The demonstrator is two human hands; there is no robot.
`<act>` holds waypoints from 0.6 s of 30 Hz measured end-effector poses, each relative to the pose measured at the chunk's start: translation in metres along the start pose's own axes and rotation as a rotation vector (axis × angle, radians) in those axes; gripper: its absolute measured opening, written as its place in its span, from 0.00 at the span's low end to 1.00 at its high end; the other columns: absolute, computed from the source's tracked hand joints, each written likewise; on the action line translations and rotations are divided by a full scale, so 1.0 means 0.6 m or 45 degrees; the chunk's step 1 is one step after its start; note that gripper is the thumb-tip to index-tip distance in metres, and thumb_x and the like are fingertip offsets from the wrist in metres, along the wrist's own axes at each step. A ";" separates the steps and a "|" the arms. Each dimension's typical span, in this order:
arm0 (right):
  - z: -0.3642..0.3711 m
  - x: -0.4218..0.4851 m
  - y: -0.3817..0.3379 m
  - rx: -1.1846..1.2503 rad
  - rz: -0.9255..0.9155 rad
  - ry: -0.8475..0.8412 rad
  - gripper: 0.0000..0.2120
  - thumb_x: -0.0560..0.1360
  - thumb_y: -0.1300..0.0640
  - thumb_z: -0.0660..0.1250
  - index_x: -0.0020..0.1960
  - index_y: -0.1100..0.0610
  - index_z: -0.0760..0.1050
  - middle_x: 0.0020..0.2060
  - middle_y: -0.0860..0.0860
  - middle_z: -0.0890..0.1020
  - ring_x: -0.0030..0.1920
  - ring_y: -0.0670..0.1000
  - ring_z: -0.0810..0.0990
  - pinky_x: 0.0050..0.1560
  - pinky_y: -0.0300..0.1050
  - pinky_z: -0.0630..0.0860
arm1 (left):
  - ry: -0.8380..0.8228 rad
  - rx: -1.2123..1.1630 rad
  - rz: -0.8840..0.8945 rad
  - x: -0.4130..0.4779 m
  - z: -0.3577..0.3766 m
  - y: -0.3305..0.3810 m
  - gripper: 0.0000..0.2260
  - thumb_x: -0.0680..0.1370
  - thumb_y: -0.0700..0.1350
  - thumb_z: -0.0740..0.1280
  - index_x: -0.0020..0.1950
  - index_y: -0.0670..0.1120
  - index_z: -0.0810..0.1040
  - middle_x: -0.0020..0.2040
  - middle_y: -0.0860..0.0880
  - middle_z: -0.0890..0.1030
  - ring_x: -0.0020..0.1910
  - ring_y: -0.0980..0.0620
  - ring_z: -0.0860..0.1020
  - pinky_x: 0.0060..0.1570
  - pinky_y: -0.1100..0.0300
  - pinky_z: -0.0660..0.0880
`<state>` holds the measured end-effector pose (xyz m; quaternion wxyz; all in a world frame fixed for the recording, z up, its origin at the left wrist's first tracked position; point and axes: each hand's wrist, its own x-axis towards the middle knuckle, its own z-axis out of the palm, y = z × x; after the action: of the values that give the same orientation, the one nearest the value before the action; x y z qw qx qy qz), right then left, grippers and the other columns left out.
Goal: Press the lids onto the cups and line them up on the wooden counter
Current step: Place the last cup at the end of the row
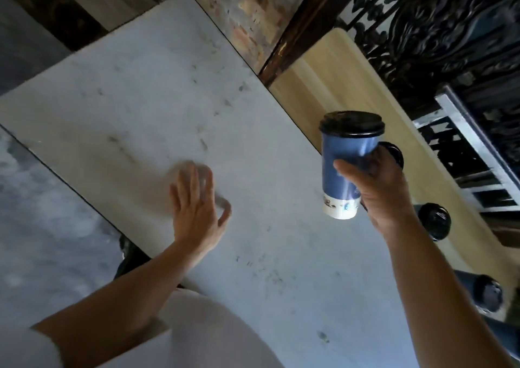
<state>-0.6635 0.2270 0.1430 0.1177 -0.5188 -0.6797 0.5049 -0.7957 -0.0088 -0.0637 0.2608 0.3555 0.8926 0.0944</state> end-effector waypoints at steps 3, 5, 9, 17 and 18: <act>-0.037 0.000 -0.058 -0.566 -0.064 -0.149 0.32 0.61 0.44 0.82 0.62 0.51 0.76 0.51 0.45 0.84 0.50 0.47 0.83 0.50 0.46 0.79 | 0.065 -0.007 -0.058 0.002 0.015 0.013 0.39 0.79 0.63 0.60 0.83 0.48 0.48 0.83 0.40 0.44 0.80 0.34 0.43 0.77 0.40 0.38; -0.056 0.005 -0.112 -0.932 -0.152 -0.247 0.29 0.65 0.48 0.81 0.62 0.46 0.74 0.48 0.39 0.81 0.46 0.43 0.80 0.44 0.32 0.72 | 0.089 0.013 -0.113 0.003 0.022 0.019 0.39 0.78 0.63 0.61 0.83 0.48 0.50 0.83 0.41 0.45 0.80 0.34 0.42 0.76 0.42 0.34; -0.059 0.042 -0.190 -1.496 -0.270 -0.393 0.29 0.63 0.45 0.79 0.59 0.51 0.73 0.48 0.49 0.79 0.47 0.54 0.78 0.44 0.45 0.73 | 0.132 0.034 -0.157 0.007 0.027 0.022 0.37 0.76 0.64 0.54 0.82 0.49 0.53 0.82 0.42 0.49 0.80 0.35 0.43 0.77 0.42 0.37; 0.006 0.100 -0.179 -2.513 -0.342 -0.470 0.25 0.70 0.48 0.72 0.63 0.52 0.69 0.47 0.51 0.70 0.50 0.57 0.75 0.50 0.52 0.68 | 0.291 -0.019 -0.164 0.007 0.032 0.024 0.34 0.74 0.61 0.54 0.78 0.49 0.64 0.79 0.41 0.60 0.78 0.33 0.51 0.77 0.38 0.43; 0.014 0.102 -0.176 -2.523 -0.342 -0.462 0.25 0.70 0.49 0.72 0.64 0.52 0.69 0.49 0.52 0.71 0.54 0.57 0.75 0.53 0.53 0.69 | 0.313 -0.028 -0.161 0.008 0.033 0.025 0.33 0.74 0.61 0.55 0.77 0.49 0.65 0.78 0.41 0.61 0.78 0.33 0.52 0.77 0.38 0.44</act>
<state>-0.7578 0.2778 0.2020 -0.4146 -0.2177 -0.8526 -0.2319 -0.7794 0.0053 -0.0771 0.1588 0.2816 0.9373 0.1304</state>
